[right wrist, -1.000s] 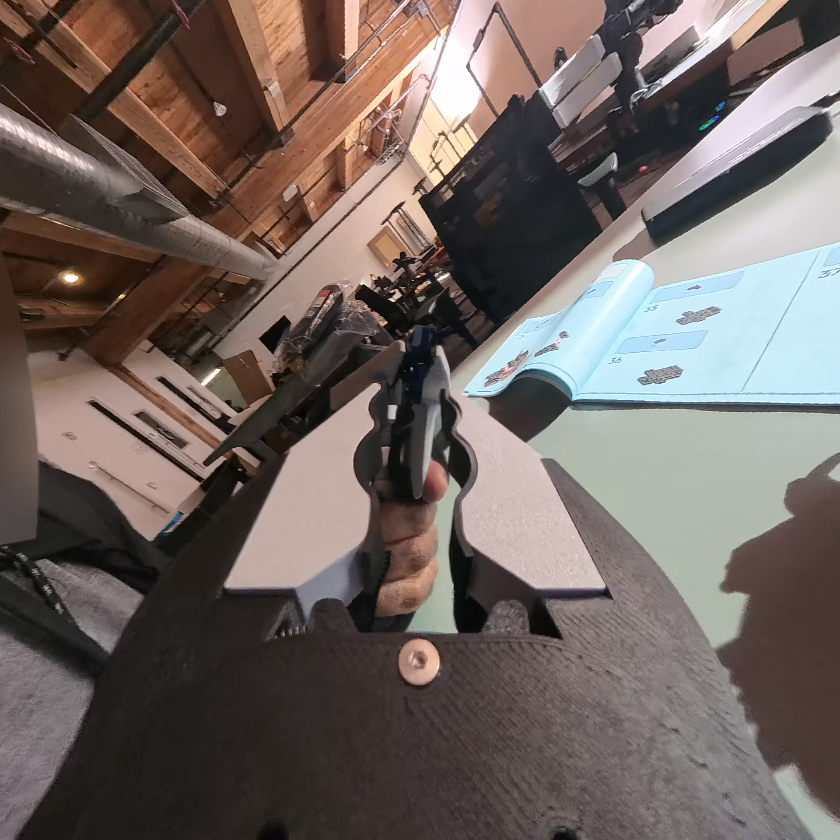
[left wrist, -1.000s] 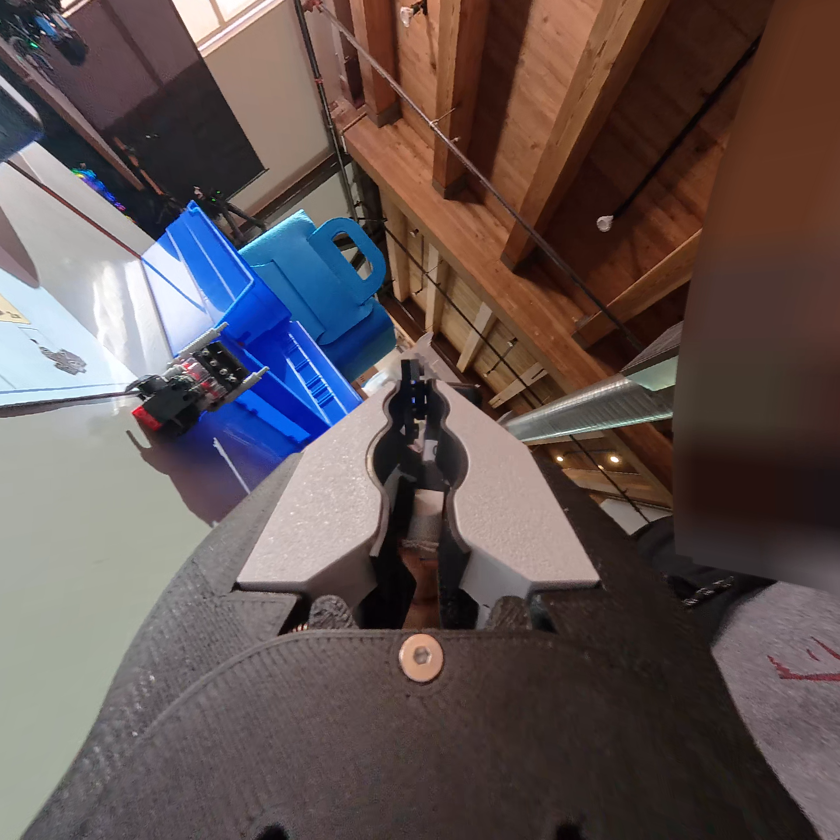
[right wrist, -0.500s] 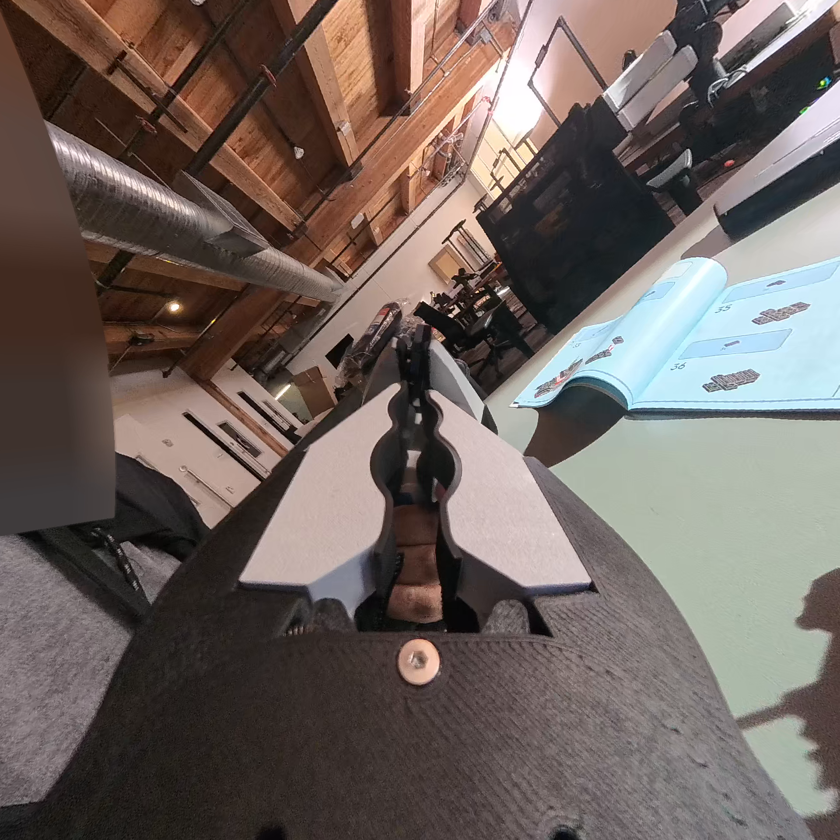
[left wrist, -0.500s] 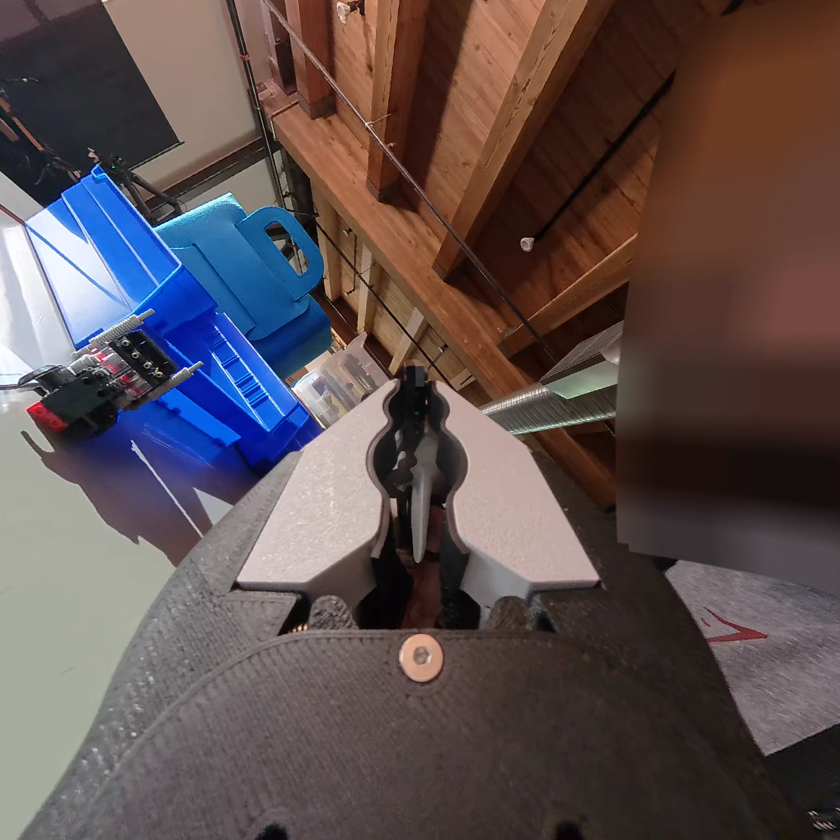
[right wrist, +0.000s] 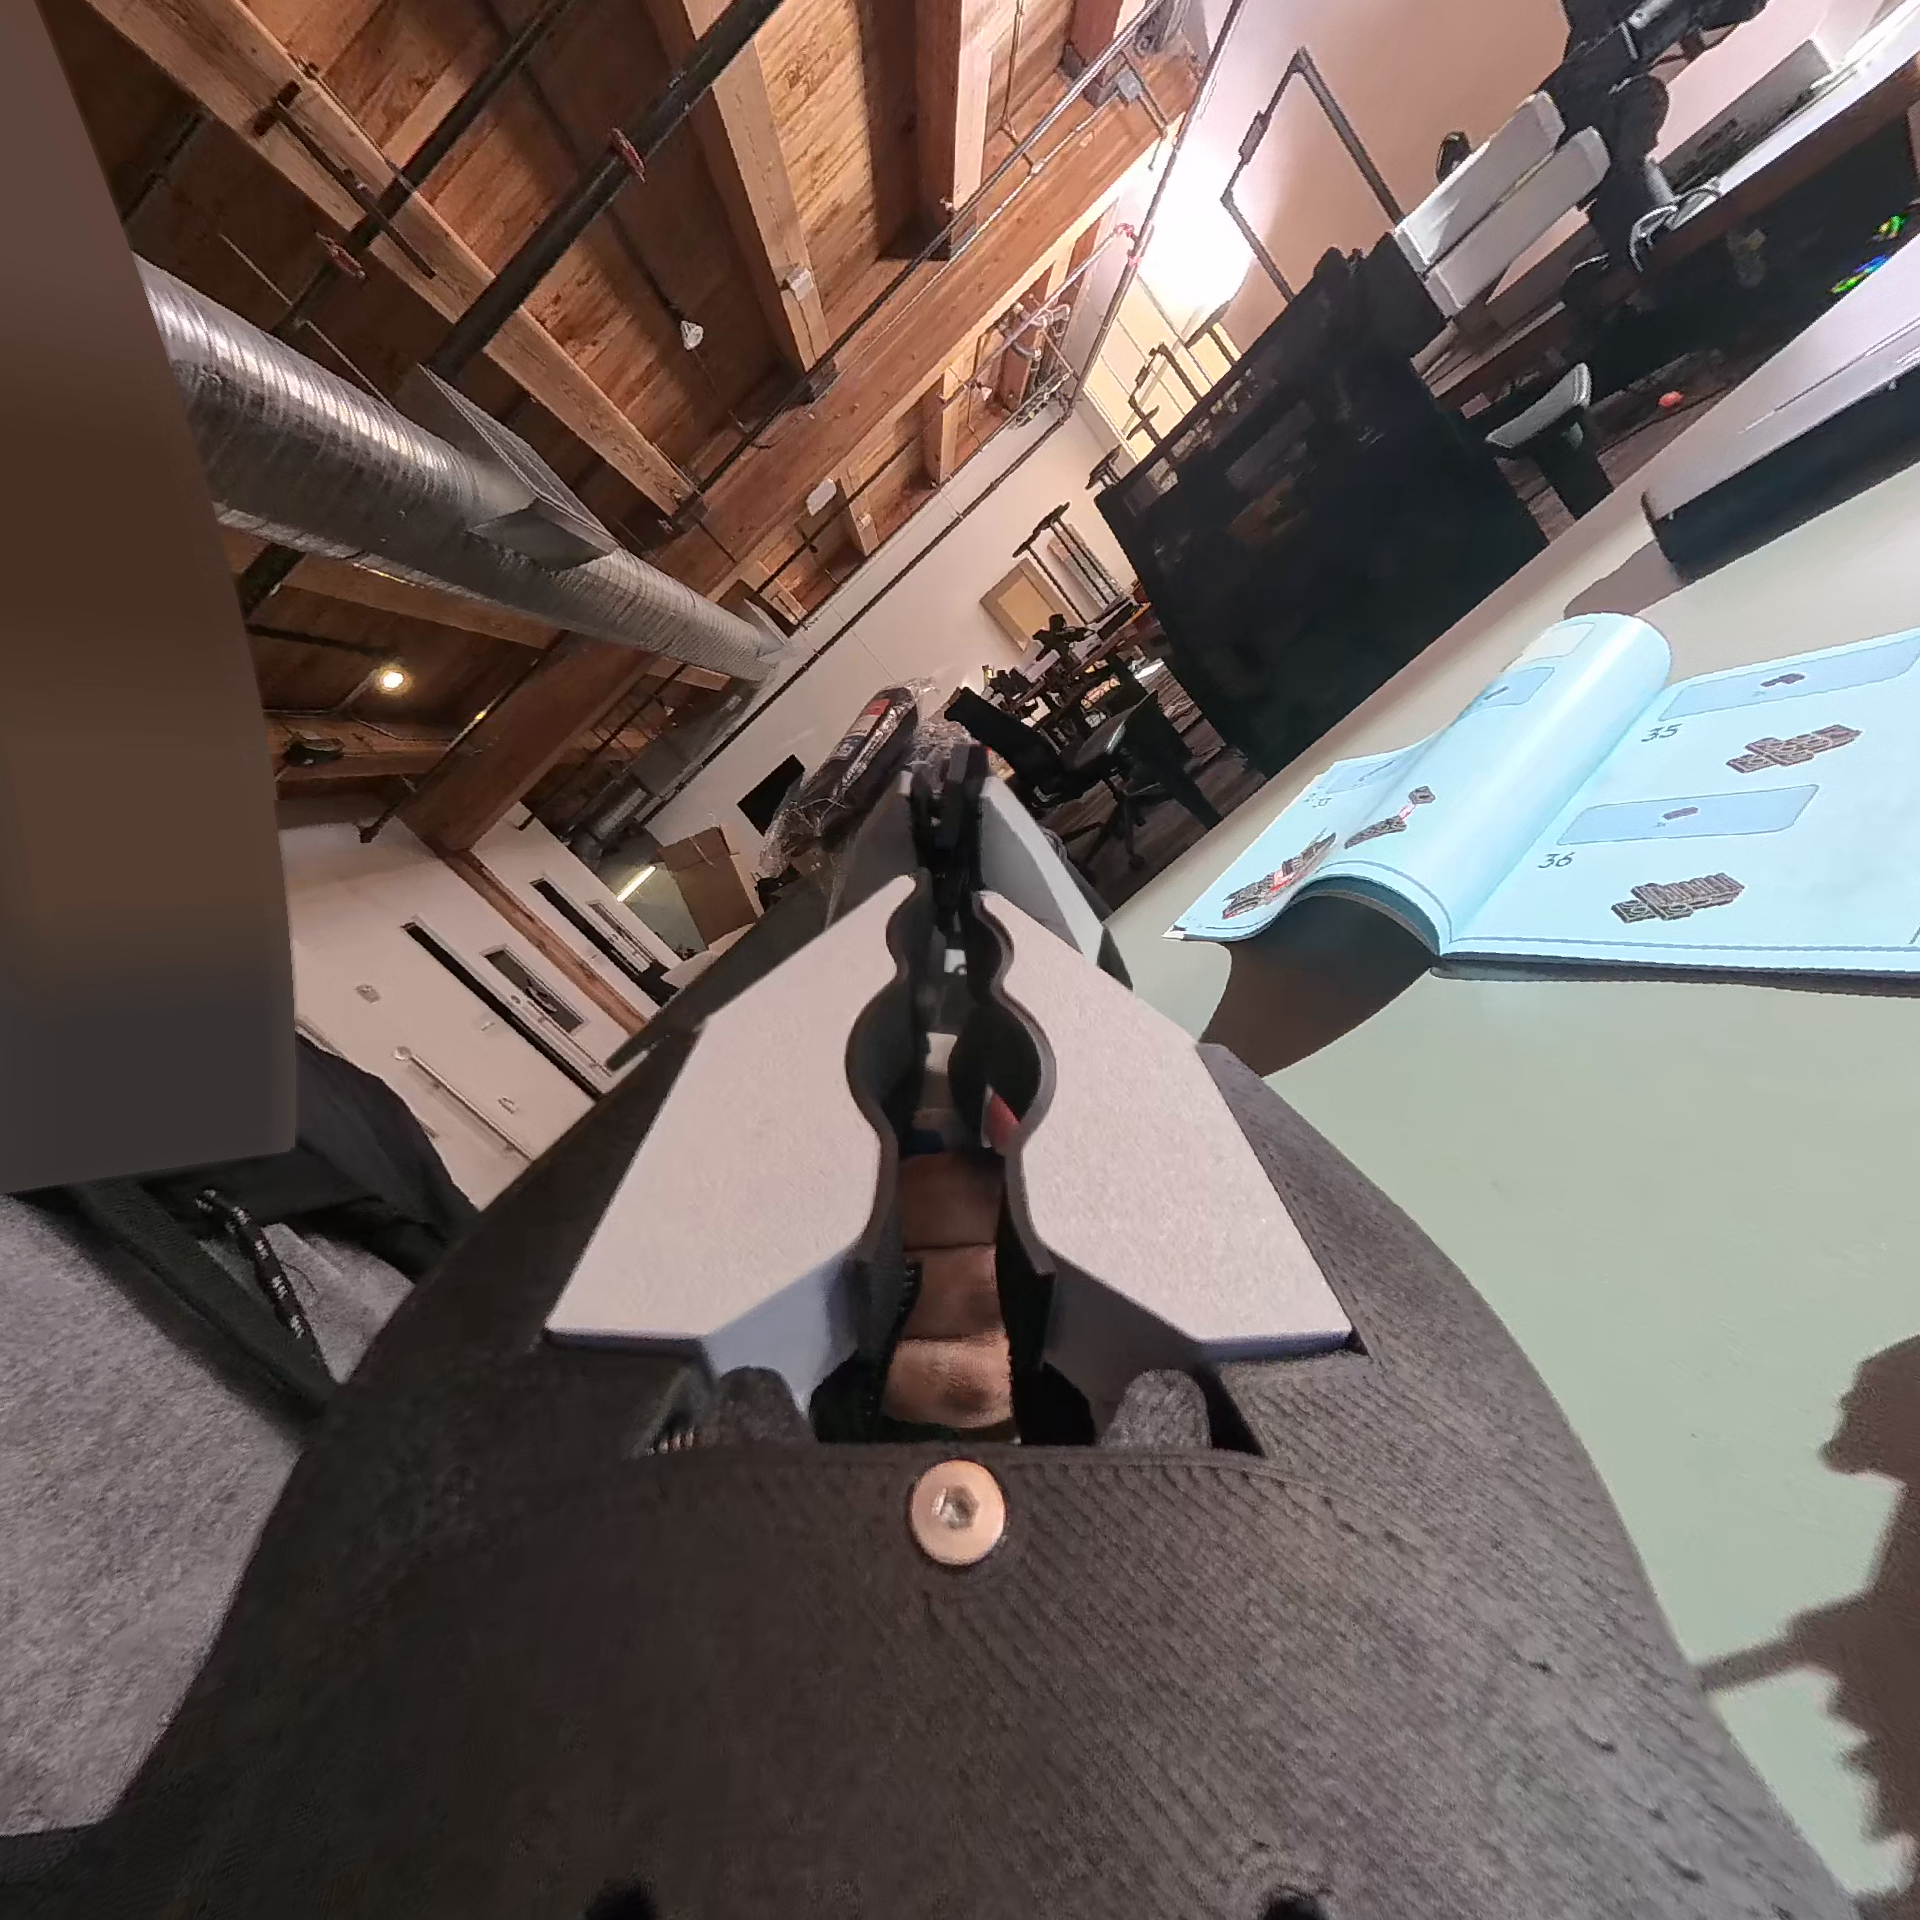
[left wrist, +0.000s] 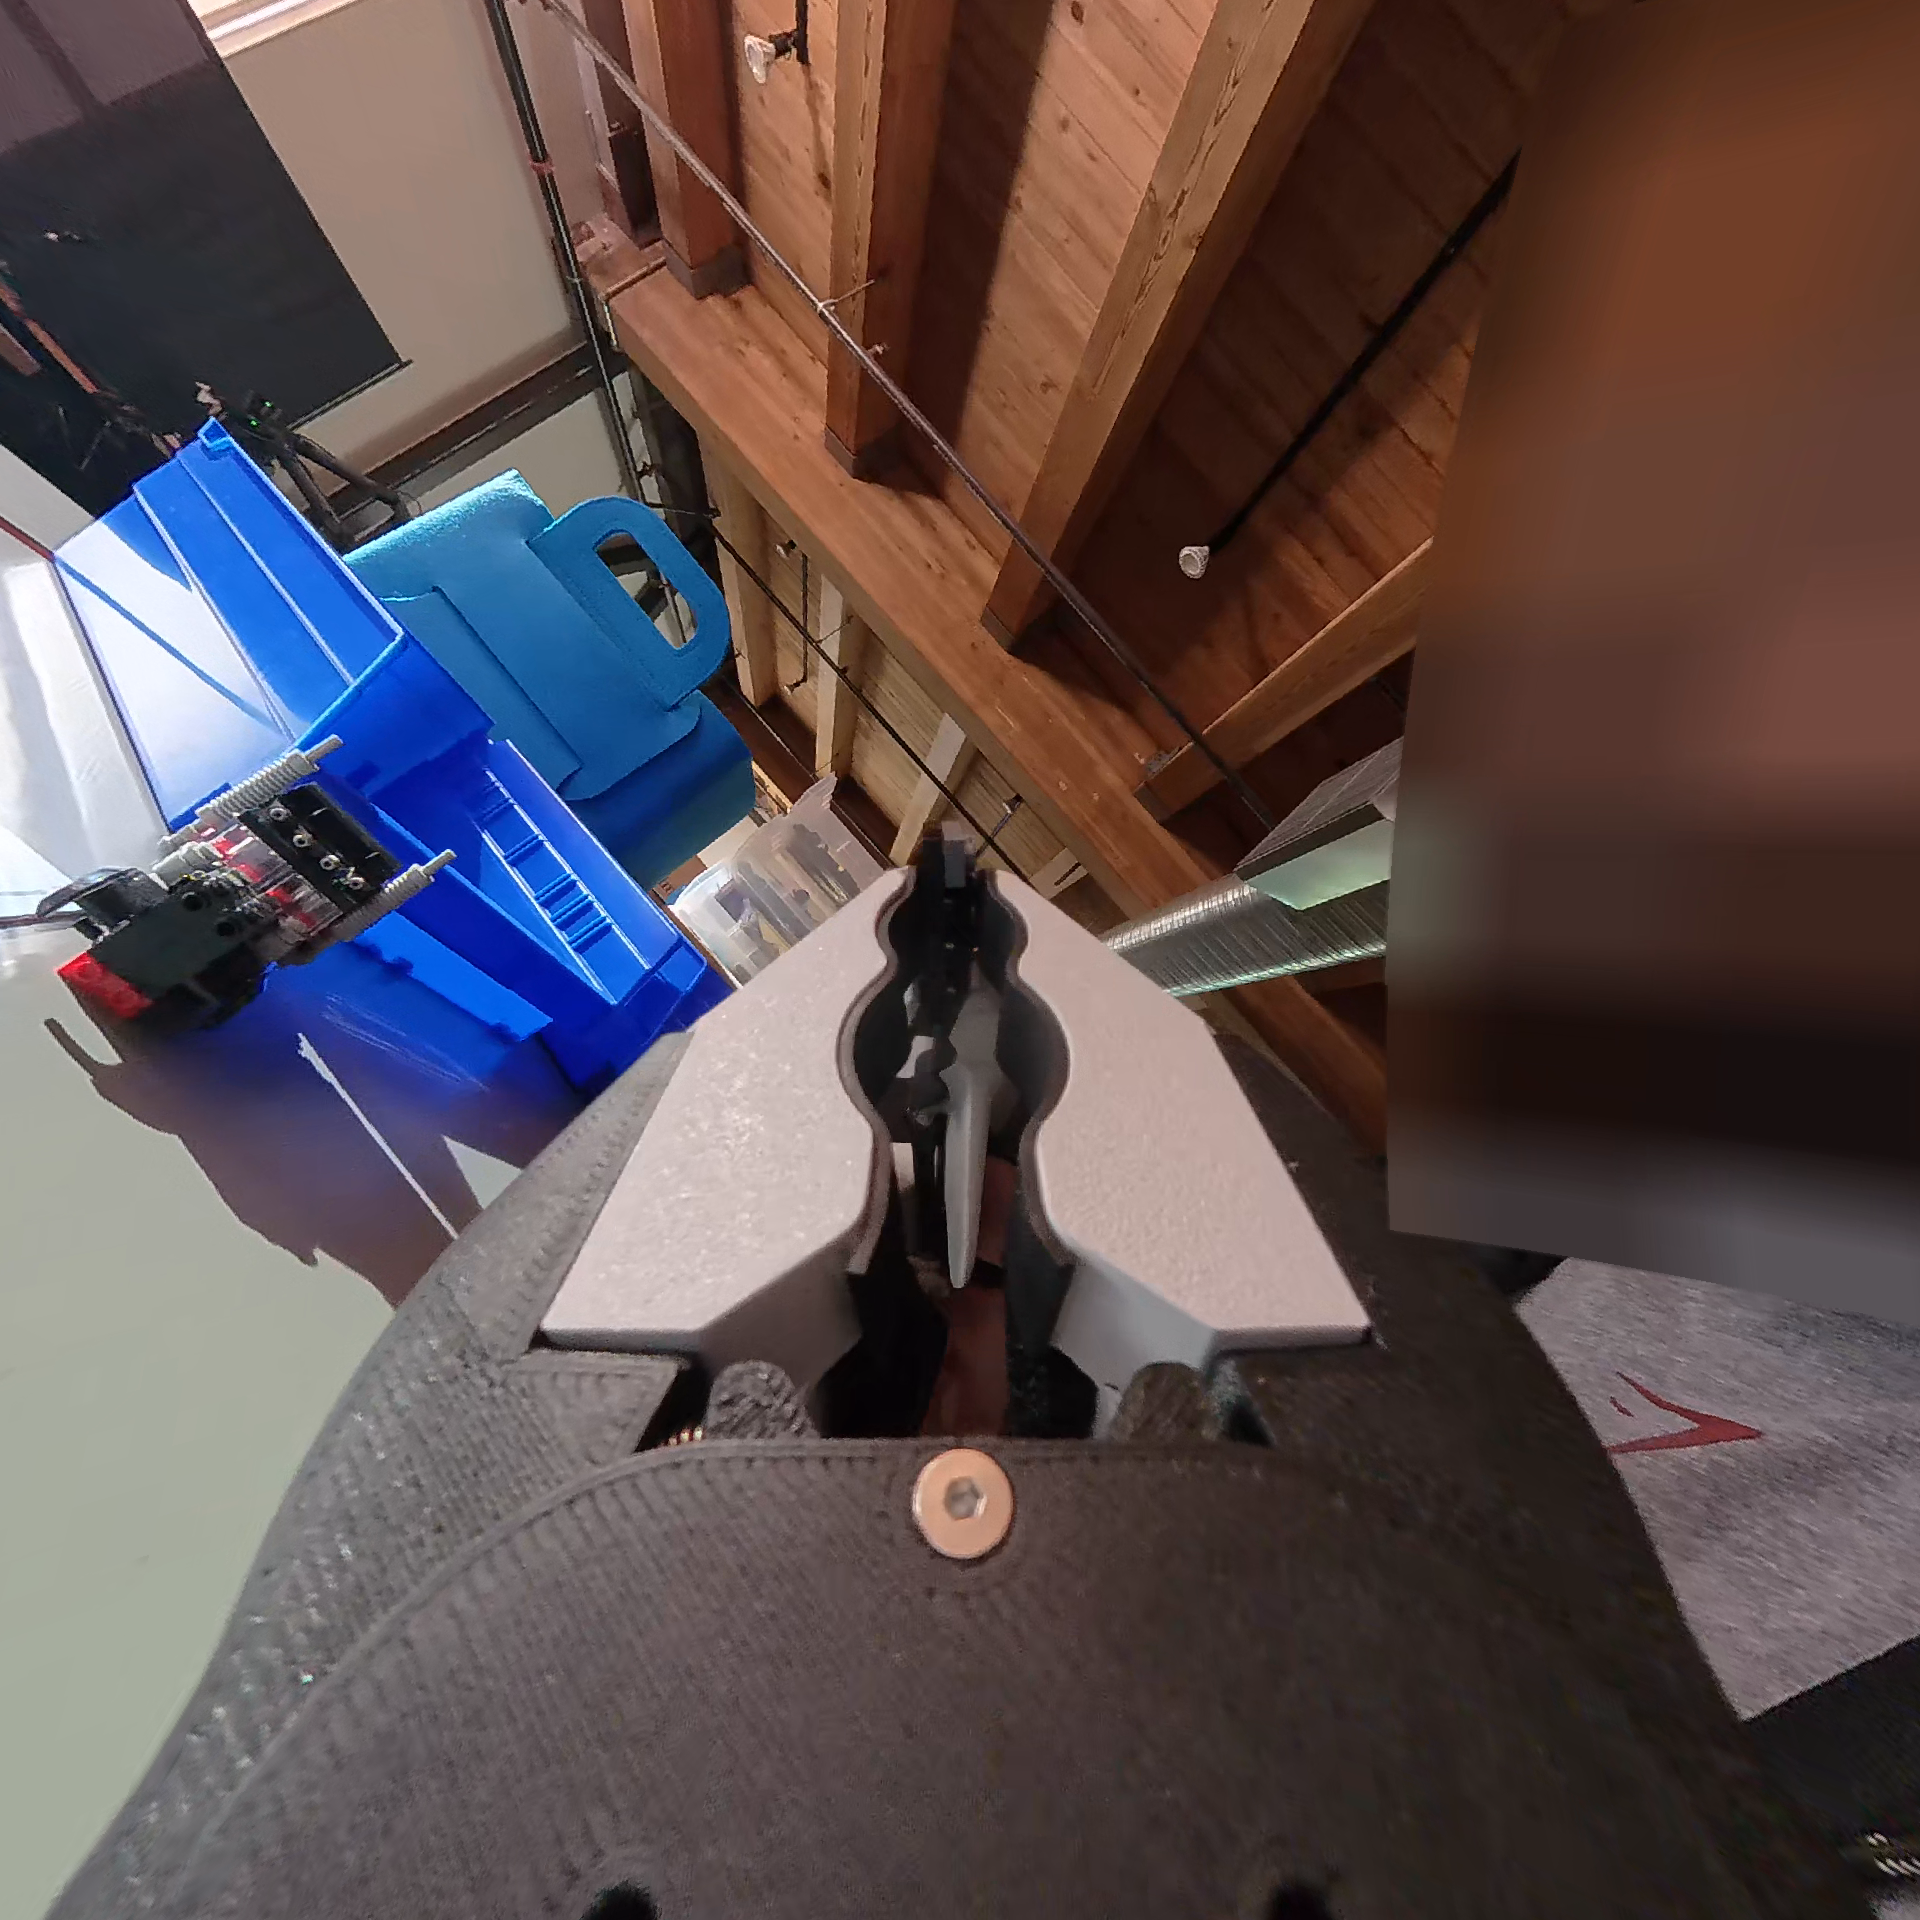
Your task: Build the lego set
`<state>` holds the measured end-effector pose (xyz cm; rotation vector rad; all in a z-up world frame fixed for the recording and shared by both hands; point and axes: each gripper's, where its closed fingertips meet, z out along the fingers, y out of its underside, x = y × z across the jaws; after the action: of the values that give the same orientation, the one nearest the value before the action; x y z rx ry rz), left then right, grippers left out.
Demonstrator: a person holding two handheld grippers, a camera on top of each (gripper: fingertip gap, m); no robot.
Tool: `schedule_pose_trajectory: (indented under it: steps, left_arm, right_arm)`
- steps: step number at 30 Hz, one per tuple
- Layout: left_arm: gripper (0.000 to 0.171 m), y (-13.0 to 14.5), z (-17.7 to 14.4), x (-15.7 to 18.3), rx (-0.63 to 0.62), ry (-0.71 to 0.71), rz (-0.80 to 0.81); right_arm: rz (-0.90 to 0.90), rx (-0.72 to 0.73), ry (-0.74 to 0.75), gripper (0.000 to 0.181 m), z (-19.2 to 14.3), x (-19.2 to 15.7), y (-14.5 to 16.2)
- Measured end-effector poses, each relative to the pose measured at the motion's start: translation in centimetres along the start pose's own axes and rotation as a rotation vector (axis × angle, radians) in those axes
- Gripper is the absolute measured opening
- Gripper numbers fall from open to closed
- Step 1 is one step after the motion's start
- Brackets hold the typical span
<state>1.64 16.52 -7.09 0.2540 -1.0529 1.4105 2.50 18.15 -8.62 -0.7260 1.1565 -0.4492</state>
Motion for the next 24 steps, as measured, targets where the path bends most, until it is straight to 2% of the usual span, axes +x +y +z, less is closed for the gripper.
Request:
schedule_pose_trajectory:
  steps: [9, 24]
  left_arm:
    - [0.018, -0.6, -0.4, 0.3, 0.011, 0.036, -0.028]
    - [0.014, 0.0, -0.6, -0.5, -0.072, -0.041, 0.037]
  right_arm:
    - [0.000, -0.033, -0.002, 0.004, -0.1, 0.1, -0.2]
    - [-0.069, -0.091, 0.057, 0.004, -0.5, 0.8, -0.5]
